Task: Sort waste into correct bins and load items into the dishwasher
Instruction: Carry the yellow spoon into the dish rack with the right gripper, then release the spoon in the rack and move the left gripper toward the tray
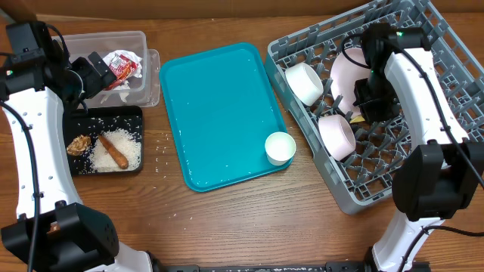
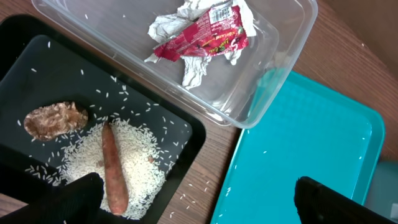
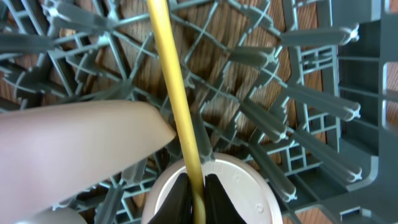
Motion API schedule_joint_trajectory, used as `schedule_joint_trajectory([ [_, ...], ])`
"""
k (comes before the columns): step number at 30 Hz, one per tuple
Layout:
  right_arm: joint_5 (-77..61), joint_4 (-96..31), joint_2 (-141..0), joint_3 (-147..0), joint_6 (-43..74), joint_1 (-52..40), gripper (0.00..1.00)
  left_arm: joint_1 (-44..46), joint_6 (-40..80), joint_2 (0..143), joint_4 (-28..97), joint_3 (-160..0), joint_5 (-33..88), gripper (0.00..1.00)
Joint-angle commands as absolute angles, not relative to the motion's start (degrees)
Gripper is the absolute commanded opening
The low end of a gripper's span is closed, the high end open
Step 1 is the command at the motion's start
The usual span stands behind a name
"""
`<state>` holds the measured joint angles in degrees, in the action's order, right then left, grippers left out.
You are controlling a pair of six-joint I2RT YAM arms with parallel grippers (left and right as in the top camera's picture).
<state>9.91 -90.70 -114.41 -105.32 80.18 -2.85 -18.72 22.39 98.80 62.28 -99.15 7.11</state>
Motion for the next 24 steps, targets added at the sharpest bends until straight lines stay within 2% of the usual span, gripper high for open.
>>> schedule_joint_trajectory([
  [1, 13.74, -90.65, -114.10, -105.12, 80.73, -2.90, 0.04, -18.31, 22.98, 98.72, 62.08, -100.22, 7.51, 1.00],
  [7, 16.14, -90.74, -114.10, -105.12, 72.42, -2.87, 0.05, -18.31, 22.96, 98.72, 62.13, -100.22, 7.51, 1.00],
  [9, 18.00, -90.39, -114.10, -105.12, 65.14, -2.87, 0.08, -18.31, 22.96, 98.72, 62.13, -100.22, 7.51, 1.00],
  [10, 18.65, -89.82, -114.10, -105.12, 61.17, -2.90, 0.14, -18.31, 22.96, 98.72, 62.13, -100.22, 7.51, 1.00],
  [11, 18.90, -89.19, -114.10, -105.12, 57.10, -2.90, 0.30, -18.31, 22.98, 98.72, 62.13, -100.22, 7.53, 1.00],
  [13, 19.16, -88.47, -114.10, -105.12, 51.51, -2.90, 0.77, -18.28, 22.98, 98.72, 62.11, -100.22, 7.53, 1.00],
  [14, 19.46, -88.44, -114.10, -105.12, 49.91, -2.90, 0.81, -18.28, 22.98, 98.72, 62.13, -100.22, 7.53, 1.00],
  [17, 19.46, -88.58, -114.10, -105.12, 47.90, -2.85, 0.87, -18.28, 22.96, 98.72, 62.17, -100.22, 7.53, 1.00],
  [24, 19.18, -88.97, -111.09, -105.12, 41.80, -2.85, 0.87, -18.28, 22.96, 98.72, 62.78, -100.22, 7.55, 1.00],
])
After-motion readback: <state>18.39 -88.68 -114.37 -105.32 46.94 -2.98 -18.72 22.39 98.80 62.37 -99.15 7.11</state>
